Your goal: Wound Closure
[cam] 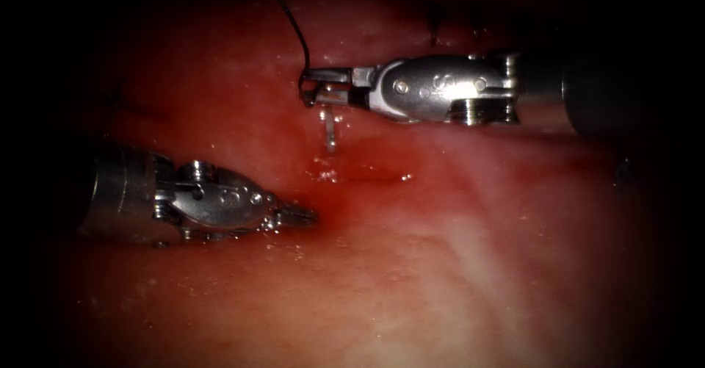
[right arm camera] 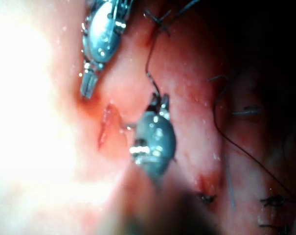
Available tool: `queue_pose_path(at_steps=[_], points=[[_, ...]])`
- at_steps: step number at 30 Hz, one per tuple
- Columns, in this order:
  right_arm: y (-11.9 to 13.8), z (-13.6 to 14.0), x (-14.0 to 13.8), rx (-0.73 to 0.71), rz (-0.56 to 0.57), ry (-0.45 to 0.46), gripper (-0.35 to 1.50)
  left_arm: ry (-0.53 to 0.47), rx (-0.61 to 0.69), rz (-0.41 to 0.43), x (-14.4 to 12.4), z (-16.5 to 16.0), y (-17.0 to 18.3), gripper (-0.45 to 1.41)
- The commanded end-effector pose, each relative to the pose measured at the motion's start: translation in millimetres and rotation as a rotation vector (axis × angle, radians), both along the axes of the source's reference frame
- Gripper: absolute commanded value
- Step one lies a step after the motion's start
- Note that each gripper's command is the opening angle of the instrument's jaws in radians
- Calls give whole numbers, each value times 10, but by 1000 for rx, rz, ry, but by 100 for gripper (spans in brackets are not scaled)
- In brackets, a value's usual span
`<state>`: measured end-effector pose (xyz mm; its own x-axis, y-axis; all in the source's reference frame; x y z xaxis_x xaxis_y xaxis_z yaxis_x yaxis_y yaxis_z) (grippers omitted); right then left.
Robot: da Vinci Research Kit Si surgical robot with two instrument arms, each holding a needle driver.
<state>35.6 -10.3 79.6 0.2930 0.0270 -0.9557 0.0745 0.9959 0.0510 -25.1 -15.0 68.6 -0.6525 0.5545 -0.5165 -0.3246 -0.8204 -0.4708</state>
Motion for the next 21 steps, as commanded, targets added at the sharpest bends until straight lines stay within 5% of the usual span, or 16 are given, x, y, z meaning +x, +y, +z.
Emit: queue_pose_path(at_steps=[1, 13, 21], points=[[-7, 10, 8, 25, -15, -8, -35, -1, -1, 0, -6, 6, -2, -22], [-18, 23, 7, 185, -28, -52, -35, -1, -1, 1, -5, 6, -2, -22], [-2, 18, -2, 304, 111, -50, -35, -1, -2, 1, -6, 7, -3, -22]])
